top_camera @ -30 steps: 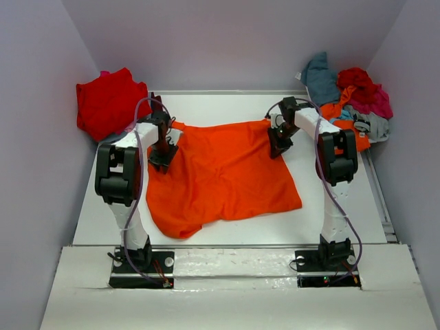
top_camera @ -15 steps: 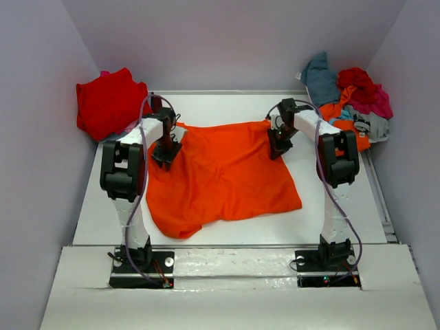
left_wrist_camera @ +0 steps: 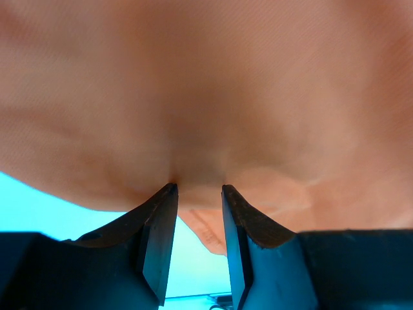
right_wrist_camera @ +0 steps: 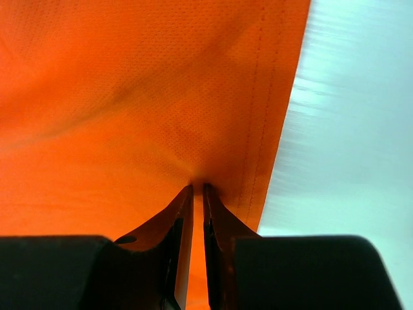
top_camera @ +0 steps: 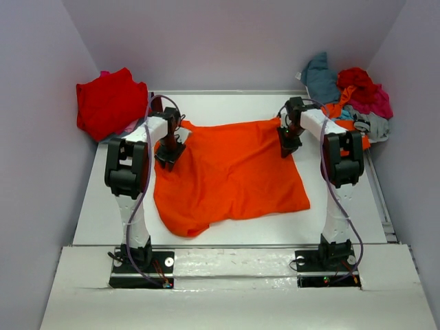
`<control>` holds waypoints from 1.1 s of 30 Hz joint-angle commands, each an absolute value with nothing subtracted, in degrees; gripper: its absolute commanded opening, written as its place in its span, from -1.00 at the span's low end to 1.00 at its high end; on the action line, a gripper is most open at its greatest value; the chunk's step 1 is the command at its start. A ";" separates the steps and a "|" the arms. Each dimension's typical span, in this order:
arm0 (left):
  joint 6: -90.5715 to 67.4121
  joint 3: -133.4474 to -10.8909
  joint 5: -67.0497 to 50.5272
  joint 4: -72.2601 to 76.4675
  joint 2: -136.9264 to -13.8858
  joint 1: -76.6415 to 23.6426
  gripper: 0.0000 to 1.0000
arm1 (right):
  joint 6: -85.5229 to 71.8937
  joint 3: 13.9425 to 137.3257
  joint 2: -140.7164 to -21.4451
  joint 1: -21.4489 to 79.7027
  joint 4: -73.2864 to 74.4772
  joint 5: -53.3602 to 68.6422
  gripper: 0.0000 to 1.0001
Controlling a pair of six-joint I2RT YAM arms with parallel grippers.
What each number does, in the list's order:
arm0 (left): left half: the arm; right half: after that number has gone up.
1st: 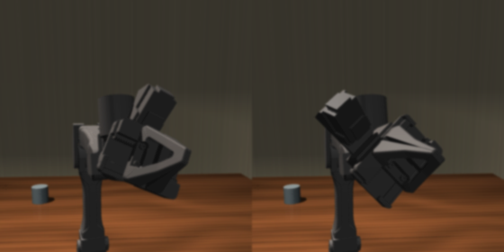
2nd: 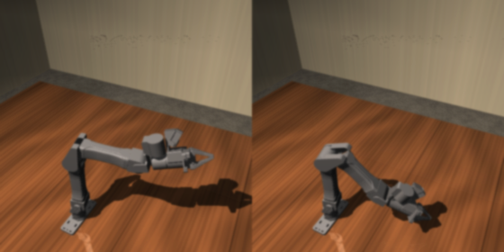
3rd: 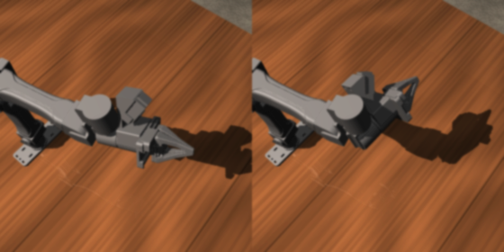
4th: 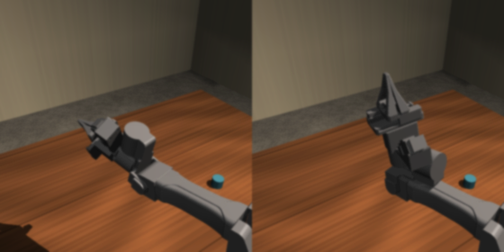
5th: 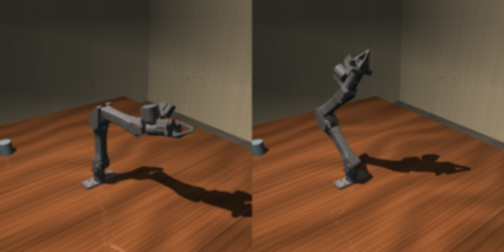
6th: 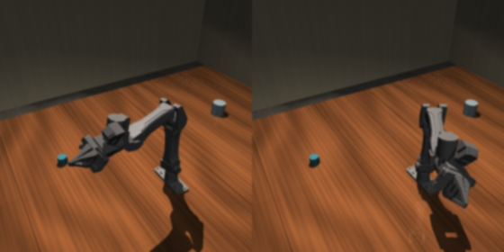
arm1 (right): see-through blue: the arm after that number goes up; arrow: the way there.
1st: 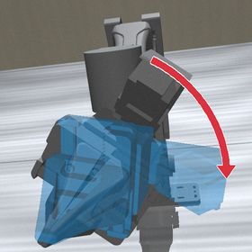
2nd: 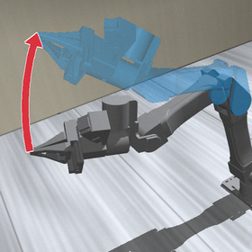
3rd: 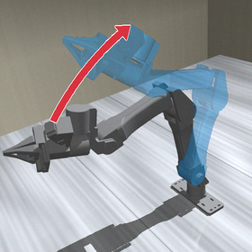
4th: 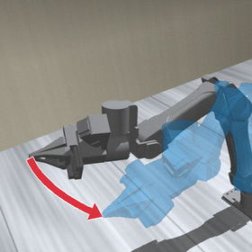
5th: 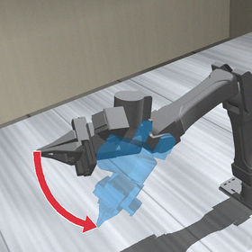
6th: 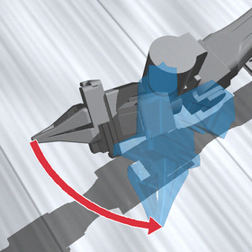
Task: Fold and stack the t-shirts
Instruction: Flatten the tshirt out
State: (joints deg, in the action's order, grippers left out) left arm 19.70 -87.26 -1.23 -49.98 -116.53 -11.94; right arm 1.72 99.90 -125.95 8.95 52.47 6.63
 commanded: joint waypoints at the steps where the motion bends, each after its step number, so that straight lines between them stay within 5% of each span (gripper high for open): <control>1: 20.66 -90.26 -1.14 -52.65 -117.07 -12.74 -0.09 | 1.67 98.17 -126.47 5.63 52.03 0.26 -0.63; 21: 19.60 -95.35 -2.11 -53.61 -120.32 -15.03 -0.10 | 3.69 96.93 -121.82 3.16 51.94 -0.62 -0.62; 33: 18.98 -115.22 4.48 -57.84 -120.14 -16.17 0.13 | 9.23 116.10 -120.32 3.16 53.88 -0.44 -0.16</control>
